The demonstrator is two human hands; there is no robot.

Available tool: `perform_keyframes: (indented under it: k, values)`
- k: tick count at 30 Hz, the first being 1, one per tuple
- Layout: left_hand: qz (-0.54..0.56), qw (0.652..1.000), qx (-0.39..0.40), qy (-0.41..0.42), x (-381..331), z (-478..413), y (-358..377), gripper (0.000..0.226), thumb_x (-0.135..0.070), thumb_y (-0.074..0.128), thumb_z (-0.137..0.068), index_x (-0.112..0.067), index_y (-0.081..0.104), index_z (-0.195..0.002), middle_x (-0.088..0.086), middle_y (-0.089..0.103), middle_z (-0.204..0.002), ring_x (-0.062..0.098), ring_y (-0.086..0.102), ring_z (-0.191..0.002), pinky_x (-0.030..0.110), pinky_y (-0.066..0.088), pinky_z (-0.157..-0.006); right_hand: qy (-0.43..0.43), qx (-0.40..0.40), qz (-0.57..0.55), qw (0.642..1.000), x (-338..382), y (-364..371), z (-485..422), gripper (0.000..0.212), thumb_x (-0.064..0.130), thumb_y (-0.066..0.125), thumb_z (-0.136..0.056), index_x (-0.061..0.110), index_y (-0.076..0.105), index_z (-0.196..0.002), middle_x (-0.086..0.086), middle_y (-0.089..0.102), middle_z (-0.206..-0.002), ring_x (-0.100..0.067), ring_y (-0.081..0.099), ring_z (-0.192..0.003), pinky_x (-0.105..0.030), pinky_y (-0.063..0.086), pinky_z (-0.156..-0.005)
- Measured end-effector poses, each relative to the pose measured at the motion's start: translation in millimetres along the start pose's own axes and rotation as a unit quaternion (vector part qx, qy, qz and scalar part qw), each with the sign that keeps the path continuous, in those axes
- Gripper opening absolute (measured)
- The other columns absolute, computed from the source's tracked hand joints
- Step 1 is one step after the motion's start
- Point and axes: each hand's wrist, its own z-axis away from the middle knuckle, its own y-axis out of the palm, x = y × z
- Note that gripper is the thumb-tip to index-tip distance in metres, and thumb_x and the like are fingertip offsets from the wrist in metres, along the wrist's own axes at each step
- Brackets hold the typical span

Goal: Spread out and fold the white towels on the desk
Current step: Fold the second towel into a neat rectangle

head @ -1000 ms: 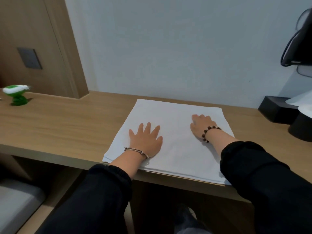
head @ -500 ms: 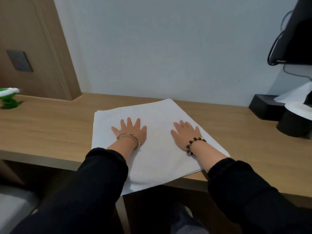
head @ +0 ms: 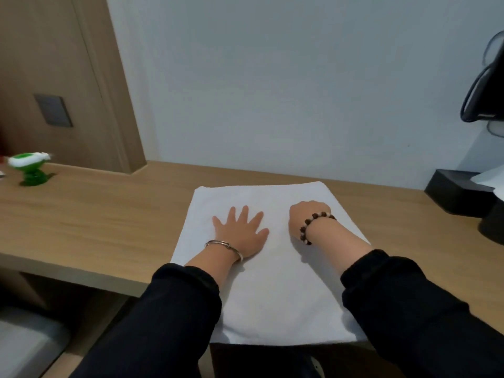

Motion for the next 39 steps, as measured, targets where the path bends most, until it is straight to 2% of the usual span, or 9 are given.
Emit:
perform_keyframes:
  k: [3, 5, 7, 12, 19, 26, 30, 36, 39]
  values:
    - [0.025, 0.999, 0.014, 0.030, -8, -11, -5, 0.056, -0.051, 0.020, -0.096, -0.033, 0.012, -0.148, -0.006, 0.001, -0.159, 0.024, -0.003, -0.145, 0.062, 0.003, -0.109, 0.020, 0.007, 0.000, 1.000, -4, -7, -17, 0.028, 0.015, 0.041, -0.088, 0.011, 0.063, -0.106, -0.004, 0.063, -0.101, -0.023, 0.058, -0.085, -0.032, 0.045, -0.071]
    - [0.052, 0.999, -0.002, 0.014, -5, -24, -10, 0.052, -0.043, 0.023, -0.098, -0.020, 0.026, -0.144, -0.002, 0.015, -0.156, 0.022, 0.007, -0.144, 0.060, 0.011, -0.110, -0.013, -0.014, -0.097, 0.995, -6, 5, -30, 0.034, 0.020, 0.035, -0.094, 0.010, 0.054, -0.120, -0.008, 0.056, -0.118, -0.026, 0.053, -0.105, -0.038, 0.042, -0.086]
    - [0.051, 0.999, -0.012, -0.005, 2, -36, -13, 0.050, -0.042, 0.022, -0.099, -0.017, 0.030, -0.141, -0.001, 0.020, -0.154, 0.023, 0.010, -0.143, 0.057, 0.014, -0.110, -0.068, -0.020, -0.155, 0.985, -5, 23, -38, 0.043, 0.030, 0.028, -0.099, 0.013, 0.039, -0.136, -0.009, 0.035, -0.145, -0.027, 0.035, -0.130, -0.042, 0.030, -0.104]
    - [0.024, 0.999, 0.013, -0.019, 37, -61, -16, 0.054, -0.049, 0.016, -0.098, -0.033, 0.010, -0.149, -0.009, -0.001, -0.159, 0.020, -0.004, -0.146, 0.057, 0.004, -0.112, -0.033, 0.009, -0.213, 0.976, -15, 56, -56, 0.055, 0.046, 0.018, -0.099, 0.024, 0.017, -0.150, 0.002, 0.006, -0.160, -0.018, 0.006, -0.146, -0.049, 0.006, -0.115]
    - [0.024, 0.994, 0.009, -0.105, 81, -72, -11, 0.061, -0.055, 0.011, -0.094, -0.032, 0.002, -0.150, -0.012, -0.009, -0.158, 0.016, -0.008, -0.145, 0.051, 0.004, -0.115, 0.089, 0.046, -0.217, 0.971, -54, 67, -74, 0.059, 0.049, 0.013, -0.098, 0.026, 0.005, -0.152, 0.003, -0.008, -0.160, -0.018, -0.003, -0.147, -0.047, 0.001, -0.117]
    - [0.020, 0.993, 0.008, -0.117, 82, -75, -7, 0.063, -0.055, 0.011, -0.094, -0.030, 0.003, -0.150, -0.014, -0.008, -0.158, 0.016, -0.005, -0.145, 0.051, 0.003, -0.115, 0.174, 0.034, -0.208, 0.962, -61, 69, -80, 0.060, 0.045, 0.012, -0.098, 0.020, 0.006, -0.153, 0.000, -0.005, -0.160, -0.019, -0.001, -0.146, -0.049, 0.004, -0.117]
    - [0.026, 0.994, 0.054, -0.094, 90, -87, -14, 0.061, -0.047, 0.018, -0.099, -0.021, 0.002, -0.151, -0.005, -0.007, -0.159, 0.021, -0.005, -0.146, 0.048, 0.006, -0.117, 0.177, 0.039, -0.213, 0.960, -63, 68, -82, 0.061, 0.045, 0.014, -0.097, 0.020, 0.010, -0.152, 0.000, -0.002, -0.160, -0.019, 0.002, -0.146, -0.049, 0.010, -0.116]
    - [0.012, 0.988, 0.101, -0.114, 87, -99, -33, 0.054, -0.038, 0.031, -0.099, -0.008, 0.025, -0.144, 0.010, 0.023, -0.150, 0.032, 0.030, -0.135, 0.046, 0.028, -0.109, 0.102, 0.104, -0.206, 0.968, -87, 58, -92, 0.064, 0.050, 0.023, -0.098, 0.016, 0.013, -0.151, -0.004, 0.005, -0.159, -0.025, 0.010, -0.145, -0.046, 0.017, -0.116]
    - [0.005, 0.988, 0.094, -0.126, 81, -103, -47, 0.046, -0.032, 0.034, -0.099, -0.005, 0.041, -0.135, 0.014, 0.039, -0.141, 0.032, 0.041, -0.128, 0.044, 0.036, -0.105, 0.086, 0.160, -0.149, 0.972, -99, 39, -101, 0.057, 0.041, 0.026, -0.100, 0.015, 0.017, -0.150, -0.008, 0.021, -0.156, -0.027, 0.038, -0.132, -0.040, 0.035, -0.107]
